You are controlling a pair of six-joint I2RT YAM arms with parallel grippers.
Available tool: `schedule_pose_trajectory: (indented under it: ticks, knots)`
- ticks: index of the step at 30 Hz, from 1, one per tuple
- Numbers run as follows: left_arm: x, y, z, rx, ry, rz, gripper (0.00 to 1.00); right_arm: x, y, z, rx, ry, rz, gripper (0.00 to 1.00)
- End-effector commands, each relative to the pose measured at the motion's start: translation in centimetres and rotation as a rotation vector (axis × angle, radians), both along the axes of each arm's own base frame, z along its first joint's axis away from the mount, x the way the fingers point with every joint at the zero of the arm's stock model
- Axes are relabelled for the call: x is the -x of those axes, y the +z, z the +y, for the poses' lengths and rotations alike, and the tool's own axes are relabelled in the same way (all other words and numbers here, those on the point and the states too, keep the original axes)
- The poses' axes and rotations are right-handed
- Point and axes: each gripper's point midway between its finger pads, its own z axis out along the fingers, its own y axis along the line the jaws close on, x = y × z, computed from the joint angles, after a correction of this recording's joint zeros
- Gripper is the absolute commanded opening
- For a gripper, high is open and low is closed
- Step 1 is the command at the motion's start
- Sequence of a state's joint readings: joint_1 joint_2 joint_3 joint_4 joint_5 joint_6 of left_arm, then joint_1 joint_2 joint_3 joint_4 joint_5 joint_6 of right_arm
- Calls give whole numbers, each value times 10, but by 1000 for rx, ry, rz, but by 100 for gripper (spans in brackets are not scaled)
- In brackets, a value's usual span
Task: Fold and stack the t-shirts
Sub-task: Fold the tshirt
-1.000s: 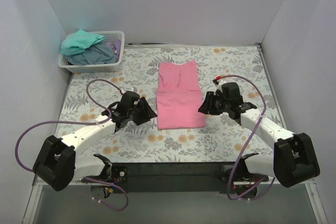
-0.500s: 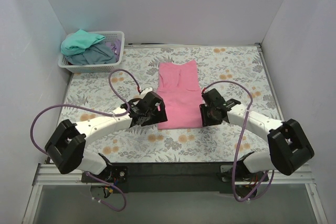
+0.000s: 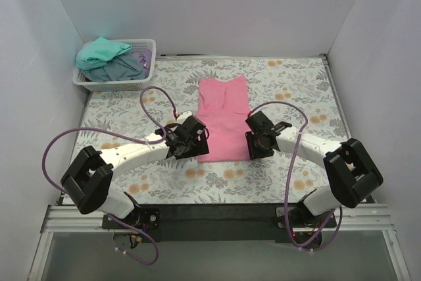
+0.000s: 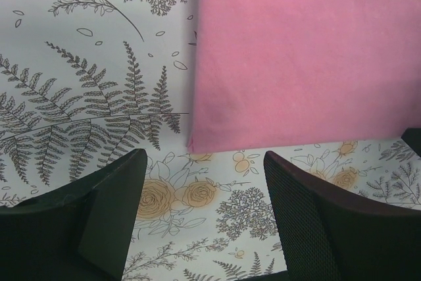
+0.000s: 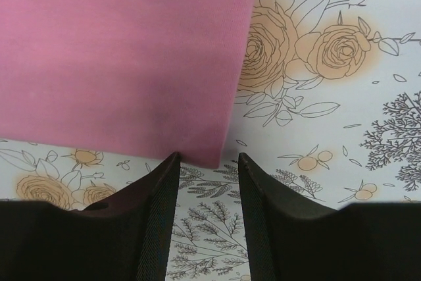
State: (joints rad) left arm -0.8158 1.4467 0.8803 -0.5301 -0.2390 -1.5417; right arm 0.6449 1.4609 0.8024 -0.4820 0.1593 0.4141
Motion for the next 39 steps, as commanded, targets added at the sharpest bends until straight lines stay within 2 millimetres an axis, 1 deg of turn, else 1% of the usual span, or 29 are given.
schedule_pose_trajectory:
  ticks: [1,4,11,17,23,24,26,27,30,34,39]
  knots:
    - [-7,11,-3,-3,8,-32,71,-2,-4,1,21,-8,3,48]
    - [-6,8,-3,-11,7,-18,70,0,-9,1,36,-4,22,48]
    - [-3,3,-2,-35,4,8,68,10,-21,-7,89,-11,74,46]
    - [-2,-1,-2,-56,1,26,68,17,-30,-10,114,-2,120,41]
    - [1,-6,-3,-79,-8,61,68,20,-35,-10,118,12,142,30]
    - [2,-9,-3,-90,-11,72,68,21,-36,-10,118,10,145,26]
    - [2,-11,-5,-91,-14,84,68,22,-37,-10,119,15,152,21]
    - [3,-15,-5,-102,-16,99,68,22,-37,-10,119,15,151,14]
    - [5,-18,-6,-109,-7,121,67,22,-37,-9,117,23,153,6]
    - [6,-27,-8,-125,-1,152,63,23,-38,-9,109,29,154,3]
    - [5,-28,-11,-133,-6,170,50,23,-39,-8,101,36,153,3]
